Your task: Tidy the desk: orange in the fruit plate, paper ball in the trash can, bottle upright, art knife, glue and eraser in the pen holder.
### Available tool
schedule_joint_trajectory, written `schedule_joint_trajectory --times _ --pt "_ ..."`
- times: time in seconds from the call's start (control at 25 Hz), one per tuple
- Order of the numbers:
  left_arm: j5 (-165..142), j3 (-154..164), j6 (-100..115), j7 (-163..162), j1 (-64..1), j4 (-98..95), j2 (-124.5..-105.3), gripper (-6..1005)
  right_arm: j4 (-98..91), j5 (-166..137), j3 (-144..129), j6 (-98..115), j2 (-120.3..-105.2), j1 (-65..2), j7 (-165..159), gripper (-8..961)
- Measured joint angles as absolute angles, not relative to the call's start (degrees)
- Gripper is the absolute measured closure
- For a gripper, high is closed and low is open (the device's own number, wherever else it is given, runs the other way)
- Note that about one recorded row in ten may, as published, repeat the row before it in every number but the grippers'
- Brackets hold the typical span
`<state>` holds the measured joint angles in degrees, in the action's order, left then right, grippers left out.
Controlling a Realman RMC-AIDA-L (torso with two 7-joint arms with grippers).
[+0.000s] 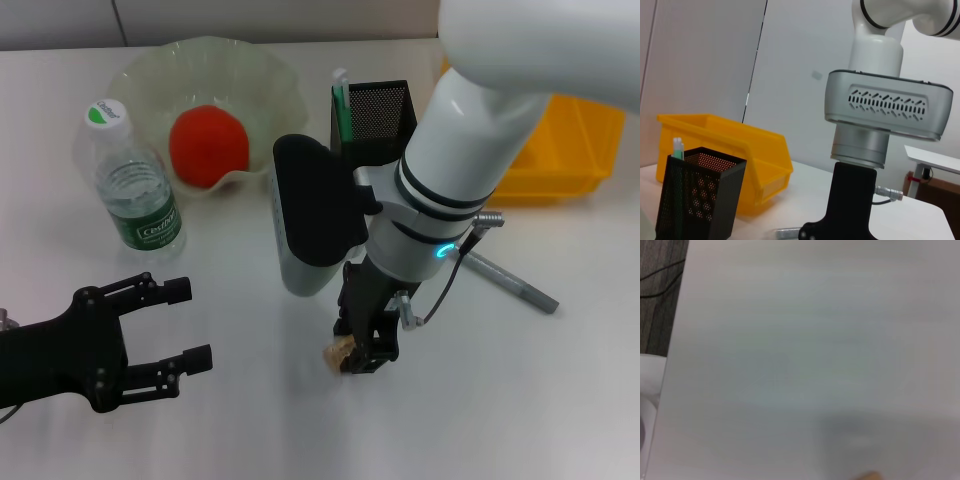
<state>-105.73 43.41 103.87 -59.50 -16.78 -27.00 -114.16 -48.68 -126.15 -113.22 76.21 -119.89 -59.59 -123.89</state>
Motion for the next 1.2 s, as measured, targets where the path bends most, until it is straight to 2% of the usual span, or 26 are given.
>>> schedule_joint_trajectory --times 0.12,0.2,0.6,0.84,1.0,1.2 --pt "-105.73 43.41 103.88 -59.50 -16.73 -26.96 -114.16 181 -48.46 -125.75 -113.85 75.93 -119.89 -59.74 -123.83 506" --pt "-105.73 43.42 103.88 -59.50 -16.71 -26.92 -114.16 181 -48.43 -125.54 -114.29 75.85 -119.88 -59.76 -123.83 640" --pt "-105.73 43.42 103.88 -59.50 -16.52 -26.89 -114.16 181 -53.40 -126.18 -112.14 79.07 -119.63 -57.31 -124.12 693" --pt "-105.73 43.42 104.21 -59.50 -15.95 -27.21 -114.16 181 -74.89 -142.17 -87.41 90.06 -119.28 -50.32 -126.90 685" --pt "-105.73 43.42 104.47 -59.42 -15.88 -27.21 -113.88 181 -78.79 -145.63 -80.07 87.89 -119.23 -49.92 -128.42 675" --pt "-105.73 43.42 104.36 -59.10 -15.90 -27.24 -114.15 181 -73.37 -146.46 -75.16 81.56 -119.25 -51.20 -128.93 662"
